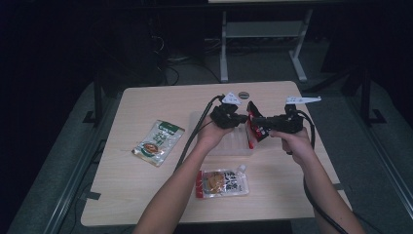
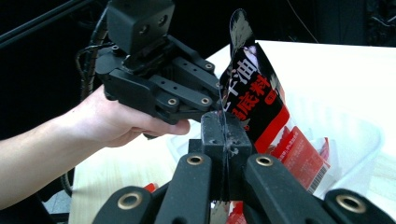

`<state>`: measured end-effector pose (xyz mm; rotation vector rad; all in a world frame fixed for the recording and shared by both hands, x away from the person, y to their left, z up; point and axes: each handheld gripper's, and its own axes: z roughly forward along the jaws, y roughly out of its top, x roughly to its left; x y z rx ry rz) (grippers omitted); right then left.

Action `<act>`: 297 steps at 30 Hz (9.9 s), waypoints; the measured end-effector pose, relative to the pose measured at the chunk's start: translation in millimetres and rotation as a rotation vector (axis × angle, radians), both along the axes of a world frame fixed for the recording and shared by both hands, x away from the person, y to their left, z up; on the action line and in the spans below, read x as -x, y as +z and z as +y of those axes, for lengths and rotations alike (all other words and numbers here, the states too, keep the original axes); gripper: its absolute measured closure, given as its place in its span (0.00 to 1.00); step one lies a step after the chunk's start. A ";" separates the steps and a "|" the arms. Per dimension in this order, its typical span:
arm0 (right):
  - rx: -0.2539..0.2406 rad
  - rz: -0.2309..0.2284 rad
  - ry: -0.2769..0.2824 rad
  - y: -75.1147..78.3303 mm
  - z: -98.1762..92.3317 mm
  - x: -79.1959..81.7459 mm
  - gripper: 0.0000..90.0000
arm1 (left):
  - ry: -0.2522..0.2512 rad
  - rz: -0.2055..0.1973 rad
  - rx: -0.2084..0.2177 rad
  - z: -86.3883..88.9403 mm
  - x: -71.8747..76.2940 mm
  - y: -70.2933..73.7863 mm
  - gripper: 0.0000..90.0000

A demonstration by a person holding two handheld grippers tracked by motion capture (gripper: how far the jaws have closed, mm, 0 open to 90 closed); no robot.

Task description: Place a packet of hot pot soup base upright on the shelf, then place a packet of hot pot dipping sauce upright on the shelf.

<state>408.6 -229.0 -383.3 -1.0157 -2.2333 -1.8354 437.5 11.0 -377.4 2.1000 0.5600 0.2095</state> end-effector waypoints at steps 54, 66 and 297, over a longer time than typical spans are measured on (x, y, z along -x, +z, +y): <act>0.299 -0.051 -0.124 9.2 -15.9 31.5 0.31 | -0.056 0.135 -0.085 134.3 76.2 2.2 0.57; 0.380 -0.058 -0.145 -2.8 -31.5 61.8 0.26 | -0.046 0.153 -0.134 165.0 106.0 -20.5 0.49; 0.015 0.017 0.325 3.3 91.7 80.2 0.99 | -0.055 0.165 -0.208 202.1 159.0 -65.0 0.22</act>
